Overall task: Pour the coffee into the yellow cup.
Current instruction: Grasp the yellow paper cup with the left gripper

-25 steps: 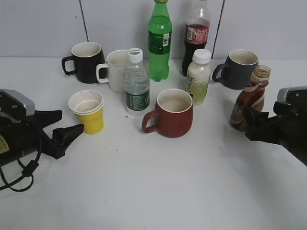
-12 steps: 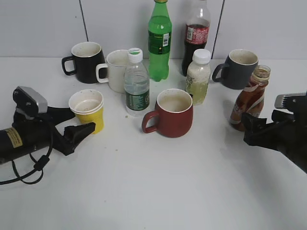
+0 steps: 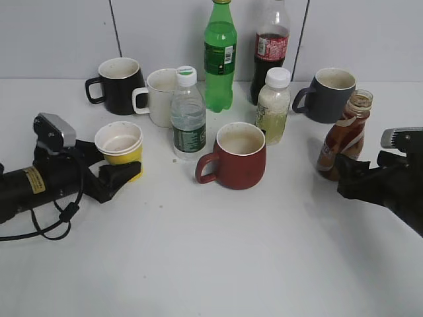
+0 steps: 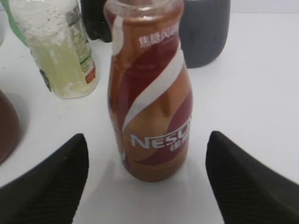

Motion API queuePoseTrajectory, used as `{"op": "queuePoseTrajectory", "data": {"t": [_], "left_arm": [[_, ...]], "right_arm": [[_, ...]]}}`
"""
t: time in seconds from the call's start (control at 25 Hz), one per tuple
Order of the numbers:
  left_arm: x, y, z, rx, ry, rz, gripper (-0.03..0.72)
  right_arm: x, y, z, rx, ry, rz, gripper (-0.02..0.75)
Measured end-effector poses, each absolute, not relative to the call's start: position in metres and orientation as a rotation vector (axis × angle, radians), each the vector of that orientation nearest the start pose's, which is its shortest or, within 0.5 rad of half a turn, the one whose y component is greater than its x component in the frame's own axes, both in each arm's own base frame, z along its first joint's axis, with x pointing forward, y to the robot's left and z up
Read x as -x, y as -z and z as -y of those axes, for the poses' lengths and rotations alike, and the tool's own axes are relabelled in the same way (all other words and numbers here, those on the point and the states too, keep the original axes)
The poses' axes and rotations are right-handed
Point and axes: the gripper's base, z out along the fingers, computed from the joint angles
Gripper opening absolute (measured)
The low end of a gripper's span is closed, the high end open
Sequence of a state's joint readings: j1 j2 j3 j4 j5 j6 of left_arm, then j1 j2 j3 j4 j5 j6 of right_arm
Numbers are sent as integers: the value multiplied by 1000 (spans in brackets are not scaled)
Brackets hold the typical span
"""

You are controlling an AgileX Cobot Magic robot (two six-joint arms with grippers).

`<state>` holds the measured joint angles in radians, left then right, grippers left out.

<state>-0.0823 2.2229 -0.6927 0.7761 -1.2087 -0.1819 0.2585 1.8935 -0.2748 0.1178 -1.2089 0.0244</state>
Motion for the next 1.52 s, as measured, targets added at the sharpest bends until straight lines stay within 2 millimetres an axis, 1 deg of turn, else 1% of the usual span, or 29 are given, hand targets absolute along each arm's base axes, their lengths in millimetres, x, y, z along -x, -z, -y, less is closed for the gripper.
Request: {"op": "queuePoseTrajectory", "data": {"t": [0.4,0.48,0.52,0.6,0.68,0.72,0.8,1.16,1.24,1.32,1.36,1.52], "left_arm": [[-332,-55,88,-705,631,-1708,608],[-332,-55,88,-705,631,-1708,608],[-336,-51,90,-710,635,-1705,601],[-339,-46,93,-719,642,-1706,596],[-339,-43,95,-724,648,-1708,594],[-340,-40,100,-736,657,-1707,591],[-340,-40,103,-730,656,-1707,589],[-345,-40,101,-659,619,-1720,584],[-345,-40,100,-651,615,-1721,563],[-345,-40,100,-651,615,-1721,521],[-345,-40,100,-652,616,-1721,484],[-345,-40,101,-658,619,-1720,415]], "right_arm": [[-239,-100,-51,83,-101,-1892,586],[-240,-100,-51,82,-102,-1889,586],[-240,-101,-51,82,-102,-1887,586],[-241,-101,-51,81,-102,-1885,586],[-241,-101,-51,80,-102,-1884,586],[-241,-101,-51,79,-101,-1884,586],[-241,-101,-51,77,-100,-1884,586],[-241,-101,-50,65,-92,-1883,585],[-241,-101,-50,64,-91,-1883,585],[-241,-101,-50,62,-90,-1883,585],[-242,-101,-50,61,-90,-1883,585],[-247,-101,-50,52,-79,-1872,591]]}}
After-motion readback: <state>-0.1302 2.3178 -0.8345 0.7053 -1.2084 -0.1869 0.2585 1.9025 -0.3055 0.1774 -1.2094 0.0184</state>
